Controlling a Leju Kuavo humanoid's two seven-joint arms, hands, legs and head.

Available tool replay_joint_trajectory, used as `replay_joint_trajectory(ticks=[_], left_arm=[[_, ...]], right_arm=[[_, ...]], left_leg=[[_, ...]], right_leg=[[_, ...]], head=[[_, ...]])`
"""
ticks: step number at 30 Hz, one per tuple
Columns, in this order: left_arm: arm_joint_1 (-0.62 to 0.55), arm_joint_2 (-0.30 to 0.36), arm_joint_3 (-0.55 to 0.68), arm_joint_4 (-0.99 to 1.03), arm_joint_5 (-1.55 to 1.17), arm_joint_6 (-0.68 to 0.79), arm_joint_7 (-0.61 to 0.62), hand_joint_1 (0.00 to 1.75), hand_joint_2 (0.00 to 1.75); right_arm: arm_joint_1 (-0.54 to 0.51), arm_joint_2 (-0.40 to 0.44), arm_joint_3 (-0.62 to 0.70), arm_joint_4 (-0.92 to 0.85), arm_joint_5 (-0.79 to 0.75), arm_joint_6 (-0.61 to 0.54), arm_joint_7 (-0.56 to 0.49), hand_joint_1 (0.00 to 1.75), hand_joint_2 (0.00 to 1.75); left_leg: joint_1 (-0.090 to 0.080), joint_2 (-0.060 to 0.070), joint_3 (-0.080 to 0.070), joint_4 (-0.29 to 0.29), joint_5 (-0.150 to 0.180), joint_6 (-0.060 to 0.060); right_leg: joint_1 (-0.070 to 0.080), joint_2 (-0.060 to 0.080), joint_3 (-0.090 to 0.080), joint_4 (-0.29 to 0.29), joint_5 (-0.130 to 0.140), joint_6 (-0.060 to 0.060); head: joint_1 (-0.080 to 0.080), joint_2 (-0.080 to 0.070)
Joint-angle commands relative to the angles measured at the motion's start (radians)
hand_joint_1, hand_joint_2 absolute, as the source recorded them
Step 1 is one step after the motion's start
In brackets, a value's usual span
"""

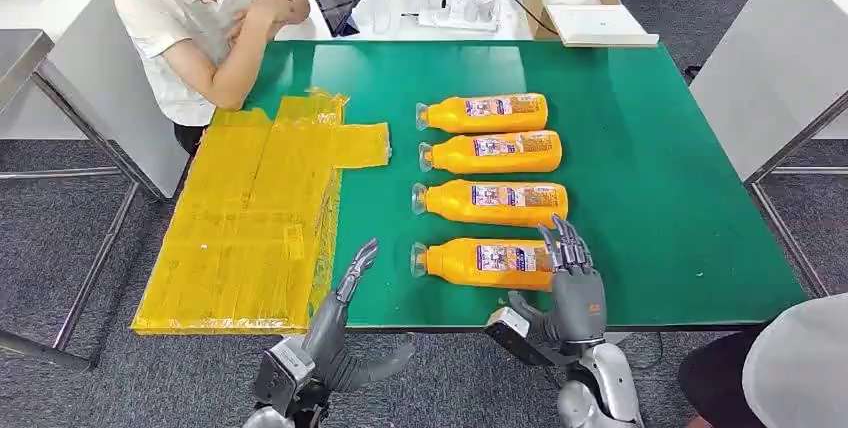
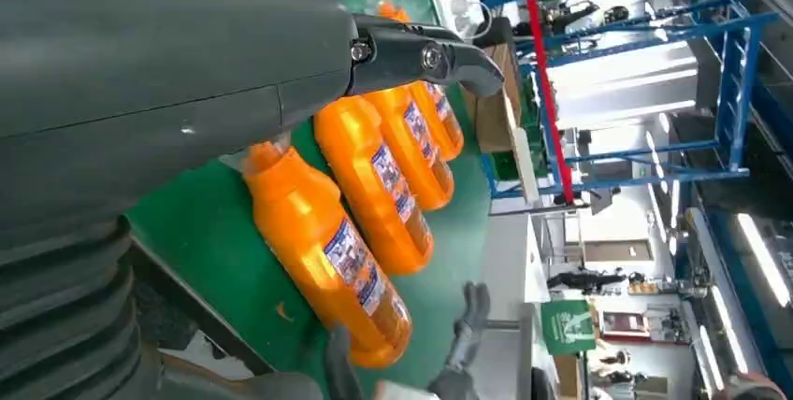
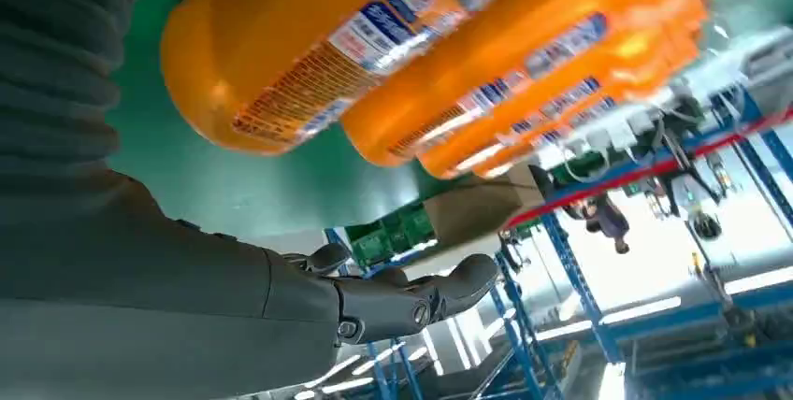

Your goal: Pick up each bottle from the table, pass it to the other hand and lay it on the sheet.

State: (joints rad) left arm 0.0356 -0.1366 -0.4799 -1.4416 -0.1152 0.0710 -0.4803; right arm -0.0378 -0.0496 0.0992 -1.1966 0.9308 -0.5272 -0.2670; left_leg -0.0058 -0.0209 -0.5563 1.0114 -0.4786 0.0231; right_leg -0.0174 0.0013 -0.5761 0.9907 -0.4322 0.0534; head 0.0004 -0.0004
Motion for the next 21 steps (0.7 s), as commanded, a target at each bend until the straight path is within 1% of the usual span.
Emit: replay_joint_trajectory(ticks=[1, 3, 6, 7, 11, 15, 17, 19, 21], left_arm=[[-0.016, -0.004, 0.020, 0.037, -0.005, -0.012, 0.004, 0.00, 1.75], [-0.017, -0.004, 0.019, 0.038, -0.006, -0.013, 0.004, 0.00, 1.75], [-0.021, -0.007, 0.016, 0.040, -0.009, -0.015, 0.006, 0.00, 1.75], [-0.021, -0.007, 0.017, 0.037, -0.011, -0.016, 0.008, 0.00, 1.75], [-0.021, -0.007, 0.016, 0.037, -0.012, -0.016, 0.008, 0.00, 1.75], [-0.022, -0.007, 0.017, 0.030, -0.024, -0.023, 0.021, 0.00, 1.75], [-0.021, -0.010, 0.018, 0.027, -0.030, -0.025, 0.025, 0.00, 1.75], [-0.018, -0.013, 0.023, 0.022, -0.036, -0.026, 0.031, 0.00, 1.75], [-0.016, -0.014, 0.024, 0.019, -0.038, -0.027, 0.032, 0.00, 1.75]], right_arm=[[-0.095, -0.040, 0.071, 0.196, 0.021, 0.082, 0.050, 0.00, 1.75], [-0.101, -0.044, 0.081, 0.212, 0.020, 0.103, 0.056, 0.00, 1.75], [-0.129, -0.051, 0.090, 0.257, 0.058, 0.116, 0.108, 0.00, 1.75], [-0.138, -0.054, 0.095, 0.269, 0.070, 0.123, 0.123, 0.00, 1.75], [-0.141, -0.055, 0.095, 0.268, 0.070, 0.124, 0.123, 0.00, 1.75], [-0.184, -0.072, 0.121, 0.324, 0.133, 0.190, 0.217, 0.00, 1.75], [-0.203, -0.074, 0.130, 0.344, 0.168, 0.184, 0.247, 0.00, 1.75], [-0.223, -0.073, 0.139, 0.350, 0.207, 0.184, 0.279, 0.00, 1.75], [-0.230, -0.070, 0.141, 0.343, 0.215, 0.189, 0.285, 0.00, 1.75]], left_leg=[[0.001, 0.004, 0.003, -0.001, 0.000, -0.002], [0.001, 0.004, 0.004, -0.002, -0.001, -0.002], [0.001, 0.003, 0.002, -0.001, 0.000, -0.001], [0.001, 0.004, 0.003, -0.001, -0.001, -0.001], [0.000, 0.002, 0.001, -0.001, 0.000, -0.001], [0.001, 0.004, 0.003, -0.001, 0.000, -0.002], [0.000, 0.002, 0.002, -0.001, 0.000, -0.001], [0.001, 0.003, 0.003, -0.001, 0.000, -0.001], [0.001, 0.003, 0.004, 0.000, 0.000, -0.002]], right_leg=[[0.001, 0.002, 0.002, -0.002, 0.001, -0.002], [0.001, 0.002, 0.003, -0.002, 0.001, -0.002], [0.001, 0.001, 0.001, -0.001, 0.000, -0.001], [0.001, 0.002, 0.002, -0.002, 0.001, -0.002], [0.000, 0.001, 0.001, -0.001, 0.001, -0.001], [0.001, 0.002, 0.002, -0.002, 0.001, -0.002], [0.000, 0.001, 0.001, -0.001, 0.001, -0.001], [0.001, 0.002, 0.002, -0.001, 0.001, -0.002], [0.001, 0.001, 0.004, -0.001, 0.001, -0.002]], head=[[0.000, 0.000], [0.000, 0.000], [0.000, 0.000], [0.000, 0.000], [0.000, 0.000], [0.000, 0.000], [0.000, 0.000], [0.000, 0.000], [0.000, 0.000]])
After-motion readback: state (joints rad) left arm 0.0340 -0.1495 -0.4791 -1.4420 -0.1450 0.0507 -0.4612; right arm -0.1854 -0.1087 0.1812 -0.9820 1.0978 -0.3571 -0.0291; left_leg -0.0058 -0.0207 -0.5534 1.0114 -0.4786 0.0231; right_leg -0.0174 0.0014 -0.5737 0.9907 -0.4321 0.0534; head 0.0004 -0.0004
